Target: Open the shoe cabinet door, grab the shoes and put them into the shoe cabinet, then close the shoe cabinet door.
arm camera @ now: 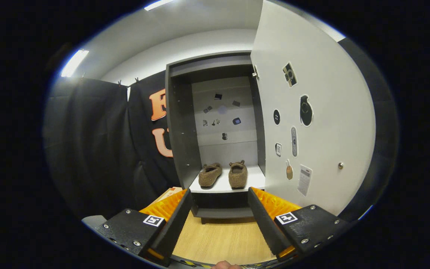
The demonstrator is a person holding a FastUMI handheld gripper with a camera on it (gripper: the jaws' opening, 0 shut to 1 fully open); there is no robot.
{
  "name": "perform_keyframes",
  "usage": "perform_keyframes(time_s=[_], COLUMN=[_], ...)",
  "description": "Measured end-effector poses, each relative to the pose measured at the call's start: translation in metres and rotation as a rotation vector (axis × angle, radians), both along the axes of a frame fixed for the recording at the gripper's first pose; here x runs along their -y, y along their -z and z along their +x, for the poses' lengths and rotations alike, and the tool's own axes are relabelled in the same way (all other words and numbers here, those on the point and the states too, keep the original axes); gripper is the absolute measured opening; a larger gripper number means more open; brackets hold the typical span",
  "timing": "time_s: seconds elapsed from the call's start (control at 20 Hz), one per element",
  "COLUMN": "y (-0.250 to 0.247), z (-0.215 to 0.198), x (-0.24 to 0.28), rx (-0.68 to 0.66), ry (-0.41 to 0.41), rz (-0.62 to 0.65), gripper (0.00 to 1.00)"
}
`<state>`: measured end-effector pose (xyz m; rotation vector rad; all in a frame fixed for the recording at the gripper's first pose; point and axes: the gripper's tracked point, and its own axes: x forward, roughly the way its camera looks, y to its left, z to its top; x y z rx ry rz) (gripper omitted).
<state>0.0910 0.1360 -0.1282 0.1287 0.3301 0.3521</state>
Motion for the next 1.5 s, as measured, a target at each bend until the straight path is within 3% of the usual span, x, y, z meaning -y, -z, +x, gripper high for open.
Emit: perform_keyframes(time_s=[0.25,0.4,0.65,0.95,1.2,1.5], y=[-0.011,-0.018,-0.028,-0.007,0.011,0.016], z=[-0.030,-0.044,-0.053,-0.019,0.008,0.020], x=[0.026,0.057,0.117,0.195,0.213,0.191], rx=[0.024,0.031,0.043,0.043,0.014,-0.007], ry=[-0.099,-0.112,-0.063,0.075,0.123,0.092], rz=[0.054,0.087,0.128,0.054,0.053,0.046], gripper=[0.93,0.93,0.93,0.94,0.94,0.92])
